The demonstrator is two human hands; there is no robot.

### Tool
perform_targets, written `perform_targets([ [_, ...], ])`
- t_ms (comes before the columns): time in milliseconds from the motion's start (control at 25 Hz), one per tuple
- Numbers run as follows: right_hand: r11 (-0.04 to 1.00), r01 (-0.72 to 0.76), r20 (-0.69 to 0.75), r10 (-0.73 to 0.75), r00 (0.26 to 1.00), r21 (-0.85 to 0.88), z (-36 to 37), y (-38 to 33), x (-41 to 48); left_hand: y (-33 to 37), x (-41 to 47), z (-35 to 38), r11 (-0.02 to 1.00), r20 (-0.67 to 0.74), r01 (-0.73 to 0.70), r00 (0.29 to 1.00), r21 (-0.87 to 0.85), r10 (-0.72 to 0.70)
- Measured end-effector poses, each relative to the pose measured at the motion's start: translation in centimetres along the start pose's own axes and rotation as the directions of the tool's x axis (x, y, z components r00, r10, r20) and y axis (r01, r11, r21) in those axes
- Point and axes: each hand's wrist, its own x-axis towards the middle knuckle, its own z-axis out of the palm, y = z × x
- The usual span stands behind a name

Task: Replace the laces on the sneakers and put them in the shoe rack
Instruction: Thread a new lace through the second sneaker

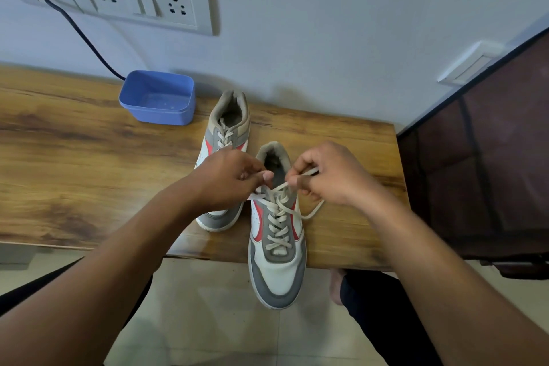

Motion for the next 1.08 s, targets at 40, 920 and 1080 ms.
perform_targets([
  [40, 0.999, 0.002, -0.055, -0.005, 0.998, -0.043, -1.1, 0.3, 0.1, 0.0, 0.0, 0.0, 1.000, -0.012, -0.013, 1.000, 0.002, 0.013],
  [920, 0.976, -0.036, -0.079, 0.054, 0.995, 0.213, -1.4, 1.2, 0.5, 0.3, 0.1, -0.2, 0.995, 0.006, 0.077, 0.997, -0.055, -0.077],
  [1080, 0.993, 0.087, -0.001, -0.087, 0.996, 0.082, 1.6, -0.3, 0.2, 0.2, 0.3, -0.2, 0.996, 0.007, 0.076, 0.997, -0.055, -0.076],
])
